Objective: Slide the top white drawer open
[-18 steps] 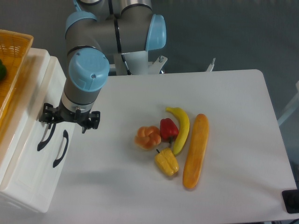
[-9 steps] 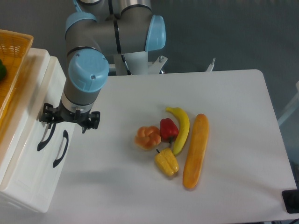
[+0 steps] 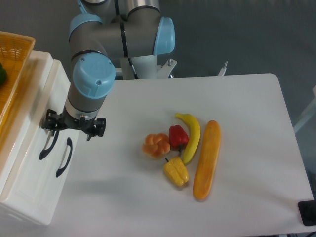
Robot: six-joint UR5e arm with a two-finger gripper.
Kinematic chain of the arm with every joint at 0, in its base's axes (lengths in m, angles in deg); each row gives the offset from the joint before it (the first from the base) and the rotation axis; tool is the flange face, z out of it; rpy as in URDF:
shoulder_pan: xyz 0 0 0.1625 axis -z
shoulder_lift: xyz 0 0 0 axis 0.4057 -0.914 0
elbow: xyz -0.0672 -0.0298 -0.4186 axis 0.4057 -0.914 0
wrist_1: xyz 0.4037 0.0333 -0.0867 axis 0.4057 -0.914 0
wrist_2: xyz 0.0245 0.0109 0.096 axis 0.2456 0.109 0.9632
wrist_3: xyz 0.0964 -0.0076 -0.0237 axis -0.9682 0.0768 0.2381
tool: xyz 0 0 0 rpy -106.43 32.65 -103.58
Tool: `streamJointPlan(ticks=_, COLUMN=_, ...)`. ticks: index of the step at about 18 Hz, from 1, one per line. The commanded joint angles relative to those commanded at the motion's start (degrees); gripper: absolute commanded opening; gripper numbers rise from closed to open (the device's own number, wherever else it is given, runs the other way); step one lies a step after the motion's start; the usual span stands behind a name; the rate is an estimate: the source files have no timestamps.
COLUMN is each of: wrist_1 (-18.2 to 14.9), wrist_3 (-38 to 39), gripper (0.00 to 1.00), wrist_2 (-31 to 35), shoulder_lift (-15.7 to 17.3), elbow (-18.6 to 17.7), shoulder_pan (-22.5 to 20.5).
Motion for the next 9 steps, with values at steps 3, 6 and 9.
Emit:
streamJointPlan(ticks=3, wrist_1=0.09, wrist_3=0.0, gripper=1.0, wrist_2=0.0, shoulder_lift=-0.35, elbow=0.0, shoulder_pan=0.09)
streamJointPlan(ticks=6, wrist_1=0.09, wrist_3=-0.09, gripper=1.0, wrist_2=0.09, shoulder_lift=-0.27, elbow=0.0, shoulder_pan=0.09)
streamJointPlan(ticks=9, wrist_1=0.09, wrist_3=0.0, gripper=1.0, wrist_2=0.09, shoulder_lift=-0.62, elbow=0.0, shoulder_pan=0.09)
